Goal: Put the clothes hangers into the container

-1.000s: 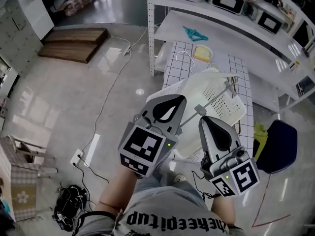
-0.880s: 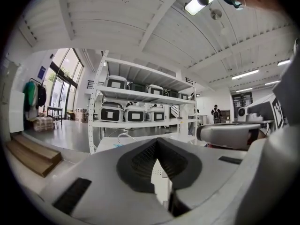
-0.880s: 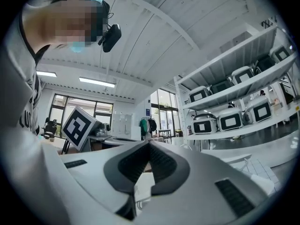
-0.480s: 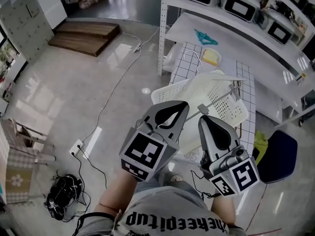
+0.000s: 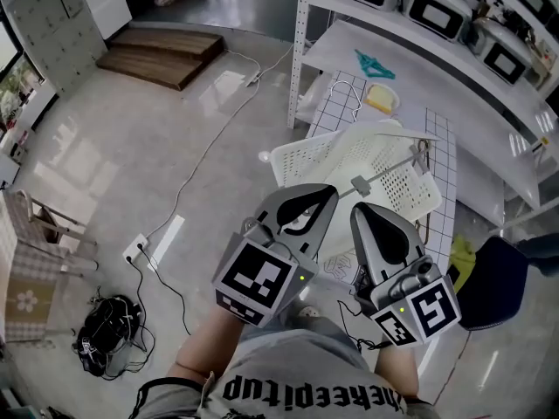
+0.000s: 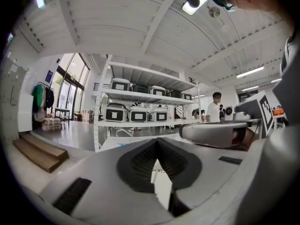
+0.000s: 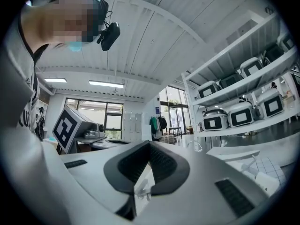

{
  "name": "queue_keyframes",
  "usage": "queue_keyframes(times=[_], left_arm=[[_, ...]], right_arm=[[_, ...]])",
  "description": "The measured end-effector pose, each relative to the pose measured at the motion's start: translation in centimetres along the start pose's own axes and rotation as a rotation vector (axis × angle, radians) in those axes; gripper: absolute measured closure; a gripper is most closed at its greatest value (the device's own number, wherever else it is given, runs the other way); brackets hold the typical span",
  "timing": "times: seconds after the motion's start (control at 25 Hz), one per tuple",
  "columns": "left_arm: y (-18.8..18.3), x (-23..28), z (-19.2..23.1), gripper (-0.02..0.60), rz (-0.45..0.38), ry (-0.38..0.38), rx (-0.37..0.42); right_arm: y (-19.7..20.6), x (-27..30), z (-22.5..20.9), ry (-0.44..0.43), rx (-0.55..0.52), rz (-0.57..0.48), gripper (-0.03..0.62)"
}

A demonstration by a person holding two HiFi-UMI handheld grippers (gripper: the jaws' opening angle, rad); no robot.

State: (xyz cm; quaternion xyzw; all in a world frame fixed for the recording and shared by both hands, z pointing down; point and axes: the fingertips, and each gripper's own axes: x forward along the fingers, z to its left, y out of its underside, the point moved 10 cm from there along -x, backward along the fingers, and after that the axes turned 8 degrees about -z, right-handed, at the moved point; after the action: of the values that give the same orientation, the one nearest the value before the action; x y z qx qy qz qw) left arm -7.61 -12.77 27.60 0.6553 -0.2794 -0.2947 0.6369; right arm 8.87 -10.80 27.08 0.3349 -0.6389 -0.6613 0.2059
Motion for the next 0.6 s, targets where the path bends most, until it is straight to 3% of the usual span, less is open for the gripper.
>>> queue_keyframes(times=[0.4, 0.6], left_arm=[[0.4, -0.4, -2.8, 0.571, -0.028, 0.011, -0.004], [0.2, -0.6, -4.0, 0.571, -0.029, 0.010, -0.049]], right_arm=[[0.2, -2.2, -0.2, -0.003, 0.004, 0.013, 0.591], [0.0, -3.2, -0.3, -0.001, 0.006, 0.023, 0.592]])
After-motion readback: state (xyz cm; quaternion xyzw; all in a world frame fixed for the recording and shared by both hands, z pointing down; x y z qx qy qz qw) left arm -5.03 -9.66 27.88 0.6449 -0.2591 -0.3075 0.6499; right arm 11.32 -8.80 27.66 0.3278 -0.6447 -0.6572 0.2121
